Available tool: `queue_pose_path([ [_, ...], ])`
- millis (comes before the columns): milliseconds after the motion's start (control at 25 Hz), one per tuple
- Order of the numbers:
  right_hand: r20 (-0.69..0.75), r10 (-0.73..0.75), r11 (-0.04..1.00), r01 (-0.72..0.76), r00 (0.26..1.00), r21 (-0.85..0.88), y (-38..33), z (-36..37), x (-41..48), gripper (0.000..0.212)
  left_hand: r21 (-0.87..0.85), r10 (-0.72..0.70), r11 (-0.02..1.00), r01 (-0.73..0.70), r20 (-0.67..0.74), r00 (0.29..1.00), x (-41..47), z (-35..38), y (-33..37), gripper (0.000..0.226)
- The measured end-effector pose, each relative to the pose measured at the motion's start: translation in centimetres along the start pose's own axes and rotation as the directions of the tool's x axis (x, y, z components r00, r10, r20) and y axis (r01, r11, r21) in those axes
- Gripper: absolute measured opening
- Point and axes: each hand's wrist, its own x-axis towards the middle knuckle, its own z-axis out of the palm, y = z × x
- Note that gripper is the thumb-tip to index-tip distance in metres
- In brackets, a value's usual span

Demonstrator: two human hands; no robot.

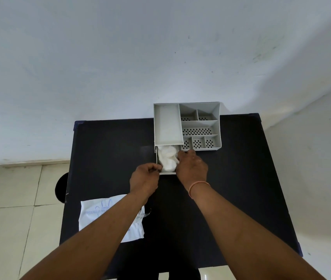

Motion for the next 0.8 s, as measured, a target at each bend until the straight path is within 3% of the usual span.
queue_pose_path([
  [120, -0.142, -0.036, 0.998, 0.043, 0.989, 0.051, -0.3, -0.7, -0.4, 0.035, 0.093, 0.044, 0.995, -0.044, -0.005, 0.999, -0.2, -0.2, 0.1, 0.024],
  [200, -0.231, -0.213, 0.977, 0.212, 0.949, -0.028, -0.5, -0.6, -1.1, 0.032, 0.118, 0.055, 0.992, -0.055, 0.002, 0.998, -0.2, -0.4, 0.0, 0.021],
  [280, -0.075, -0.388, 0.918, 0.378, 0.919, -0.120, -0.5, 0.0, -1.8, 0.035, 0.114, 0.056, 0.992, -0.057, 0.006, 0.998, -0.3, -0.4, 0.0, 0.021],
  [400, 0.191, -0.377, 0.901, 0.407, 0.906, -0.153, -0.9, 0.5, -2.2, 0.039, 0.110, 0.063, 0.992, -0.063, -0.004, 0.998, -0.3, -0.2, -0.2, 0.021],
  [480, 0.181, -0.347, 0.917, 0.373, 0.920, -0.139, -1.6, -0.2, -1.9, 0.040, 0.120, 0.075, 0.990, -0.073, -0.007, 0.997, -0.4, -0.2, -0.2, 0.023],
  [600, 0.038, -0.376, 0.913, 0.377, 0.926, -0.156, -2.3, -1.1, -1.8, 0.052, 0.186, 0.122, 0.975, -0.121, 0.008, 0.992, -0.6, -0.2, 0.1, 0.027],
  [800, 0.416, -0.260, 0.914, 0.361, 0.871, -0.185, -1.9, -0.4, -0.2, 0.085, 0.303, 0.185, 0.932, -0.198, 0.072, 0.980, -0.4, -0.3, 0.5, 0.032],
])
